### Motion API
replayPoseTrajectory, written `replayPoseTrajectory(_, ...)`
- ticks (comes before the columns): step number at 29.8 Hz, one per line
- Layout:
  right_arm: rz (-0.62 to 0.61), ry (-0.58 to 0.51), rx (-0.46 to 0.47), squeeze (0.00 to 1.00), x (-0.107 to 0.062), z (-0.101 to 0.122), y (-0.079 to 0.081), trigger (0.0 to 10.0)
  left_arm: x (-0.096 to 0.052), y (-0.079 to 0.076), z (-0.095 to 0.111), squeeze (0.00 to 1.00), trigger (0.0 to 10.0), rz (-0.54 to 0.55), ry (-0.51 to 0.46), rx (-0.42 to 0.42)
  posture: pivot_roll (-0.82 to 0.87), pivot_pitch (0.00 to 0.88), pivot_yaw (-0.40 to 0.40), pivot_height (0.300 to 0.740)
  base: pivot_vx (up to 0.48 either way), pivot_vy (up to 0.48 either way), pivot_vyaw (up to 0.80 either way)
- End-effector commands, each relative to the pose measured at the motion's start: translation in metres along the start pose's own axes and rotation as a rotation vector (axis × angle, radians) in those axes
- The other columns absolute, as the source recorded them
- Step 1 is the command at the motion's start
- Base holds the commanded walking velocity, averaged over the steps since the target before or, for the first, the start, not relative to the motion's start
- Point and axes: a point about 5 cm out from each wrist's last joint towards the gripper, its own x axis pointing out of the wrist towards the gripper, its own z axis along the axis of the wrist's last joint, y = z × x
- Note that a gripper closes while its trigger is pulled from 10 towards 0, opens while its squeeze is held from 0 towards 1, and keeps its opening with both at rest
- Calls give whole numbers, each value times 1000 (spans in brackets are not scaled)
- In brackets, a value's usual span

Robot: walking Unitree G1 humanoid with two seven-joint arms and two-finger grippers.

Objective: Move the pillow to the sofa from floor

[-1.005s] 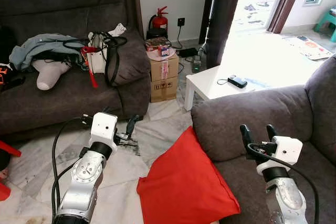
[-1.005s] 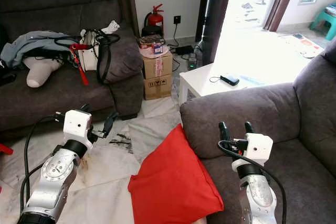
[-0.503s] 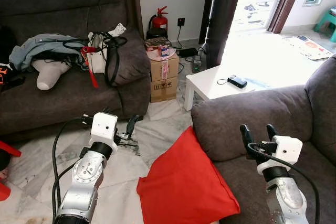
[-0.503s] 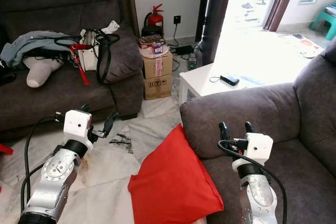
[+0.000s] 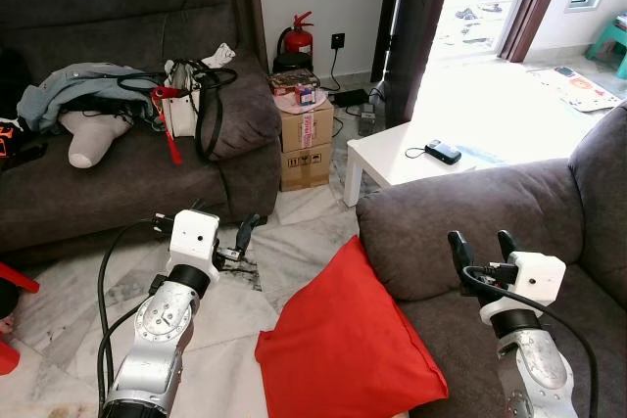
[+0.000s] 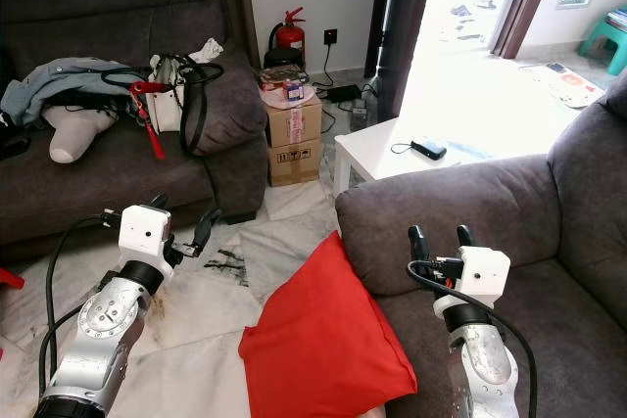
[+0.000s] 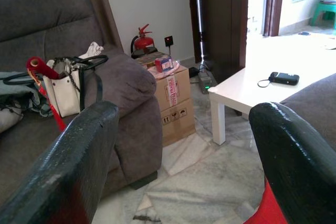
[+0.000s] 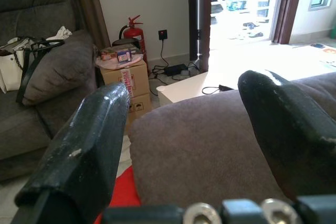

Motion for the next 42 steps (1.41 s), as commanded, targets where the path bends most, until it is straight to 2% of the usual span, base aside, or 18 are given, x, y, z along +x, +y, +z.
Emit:
replayPoseTrajectory(1,16,-23,-11,0,2,5,2,10000,1,2,1,0,10000,1,-9,11,-44,0,10,740,0,0,0)
replayPoseTrajectory(42,6,-1,-11,0,3,2,2,10000,2,4,2,0,10000,-12,-12,20,-49,0,27,740,0,0,0)
